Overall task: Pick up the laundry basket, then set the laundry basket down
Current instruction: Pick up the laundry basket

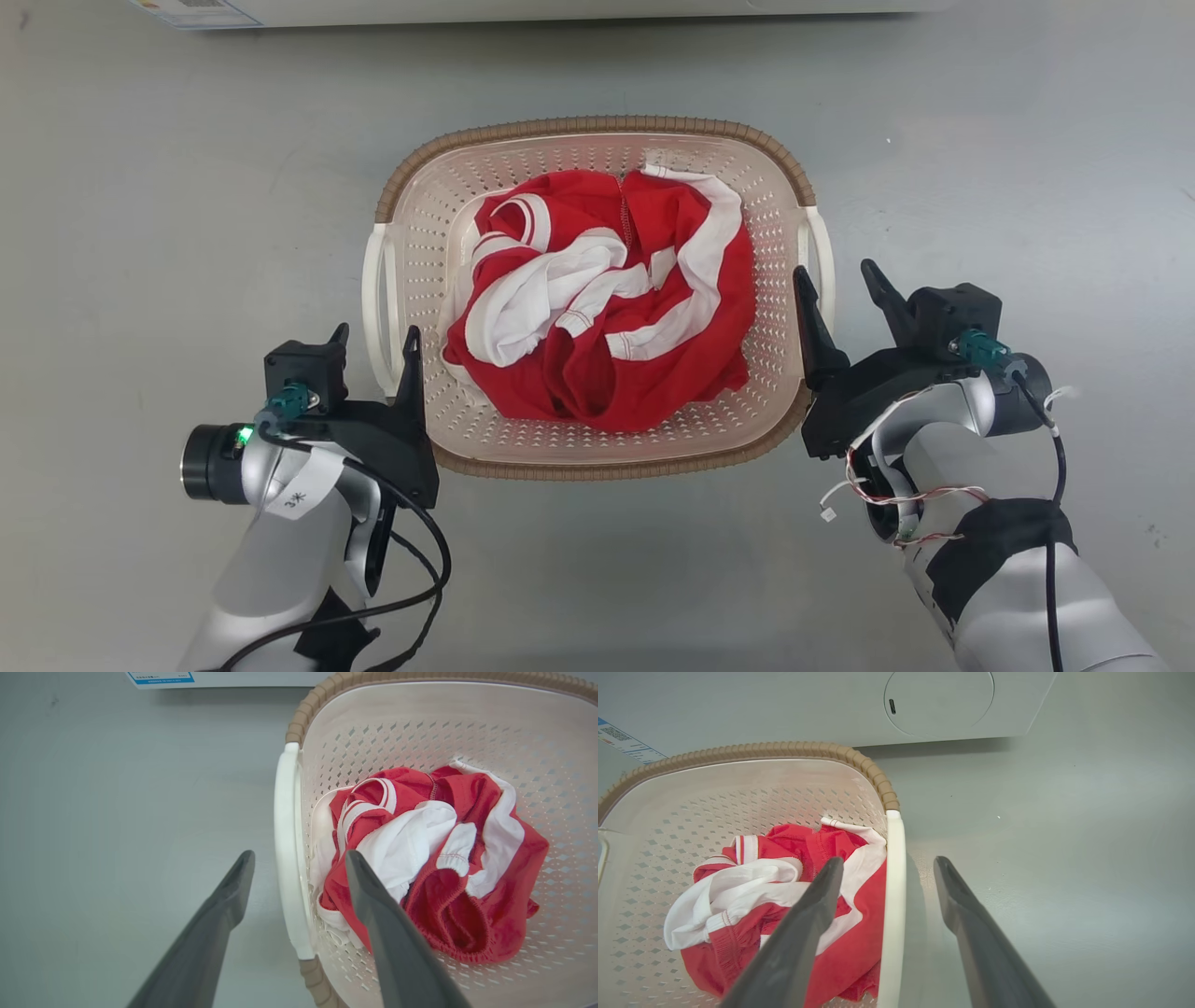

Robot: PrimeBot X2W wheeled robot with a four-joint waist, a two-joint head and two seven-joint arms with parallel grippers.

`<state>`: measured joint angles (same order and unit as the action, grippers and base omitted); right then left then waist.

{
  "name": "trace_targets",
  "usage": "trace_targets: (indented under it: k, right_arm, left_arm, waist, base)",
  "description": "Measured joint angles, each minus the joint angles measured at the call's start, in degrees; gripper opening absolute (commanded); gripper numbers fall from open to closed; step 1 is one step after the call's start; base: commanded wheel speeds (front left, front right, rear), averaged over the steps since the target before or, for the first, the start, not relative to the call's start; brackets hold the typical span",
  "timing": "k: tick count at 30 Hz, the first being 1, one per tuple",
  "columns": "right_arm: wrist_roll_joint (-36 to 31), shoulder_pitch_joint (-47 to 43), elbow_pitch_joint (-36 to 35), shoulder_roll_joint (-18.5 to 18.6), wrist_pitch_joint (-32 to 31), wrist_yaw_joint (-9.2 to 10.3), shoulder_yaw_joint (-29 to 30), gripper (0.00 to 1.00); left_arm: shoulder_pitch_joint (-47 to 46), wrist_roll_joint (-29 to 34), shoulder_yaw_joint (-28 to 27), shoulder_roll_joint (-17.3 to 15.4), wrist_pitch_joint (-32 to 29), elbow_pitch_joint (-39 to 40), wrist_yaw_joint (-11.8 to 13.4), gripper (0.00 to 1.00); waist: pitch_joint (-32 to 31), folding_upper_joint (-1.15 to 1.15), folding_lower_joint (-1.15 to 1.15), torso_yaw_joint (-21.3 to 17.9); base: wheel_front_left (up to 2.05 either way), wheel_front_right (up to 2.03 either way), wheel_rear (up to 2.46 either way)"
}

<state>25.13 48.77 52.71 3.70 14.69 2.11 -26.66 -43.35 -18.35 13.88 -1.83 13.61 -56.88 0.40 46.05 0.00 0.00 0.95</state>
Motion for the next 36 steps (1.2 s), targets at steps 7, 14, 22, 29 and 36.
trace_targets:
  k: [7, 14, 22, 29, 36]
  right_arm:
    - [2.09, 1.13, 0.94, 0.01, 0.0, 0.73, -2.22, 1.0]
    - [4.59, 2.4, 1.69, 0.0, 0.0, 1.44, -4.03, 1.0]
    - [7.12, 3.79, 2.87, 0.0, -0.04, 1.97, -5.93, 1.0]
    - [8.84, 4.3, 3.37, 0.0, -0.1, 2.44, -7.92, 1.0]
    - [10.79, 5.31, 3.46, 0.01, -0.58, 2.98, -9.77, 1.0]
  left_arm:
    - [-2.1, -0.38, 0.04, 0.02, -0.68, -2.2, -0.51, 1.0]
    - [-4.2, -1.53, 0.03, 0.04, -0.91, -4.14, -0.98, 1.0]
    - [-5.86, -1.77, 0.18, 0.07, -0.91, -6.01, -1.44, 1.0]
    - [-6.22, -2.22, 0.81, 0.08, -0.9, -7.65, -1.49, 1.0]
    - [-7.64, -2.75, 1.62, 0.1, -0.9, -8.18, -1.91, 1.0]
  waist:
    - [0.73, 0.0, 0.0, -0.28]
    - [2.27, 0.0, 0.0, -0.61]
    - [4.12, 0.0, 0.0, -0.69]
    - [4.83, 0.0, -0.01, -0.66]
    - [5.21, 0.0, -0.01, -0.69]
  base:
    - [0.0, 0.0, 0.0]
    - [0.0, 0.0, 0.0]
    - [0.0, 0.0, 0.0]
    - [0.0, 0.0, 0.0]
    - [0.0, 0.0, 0.0]
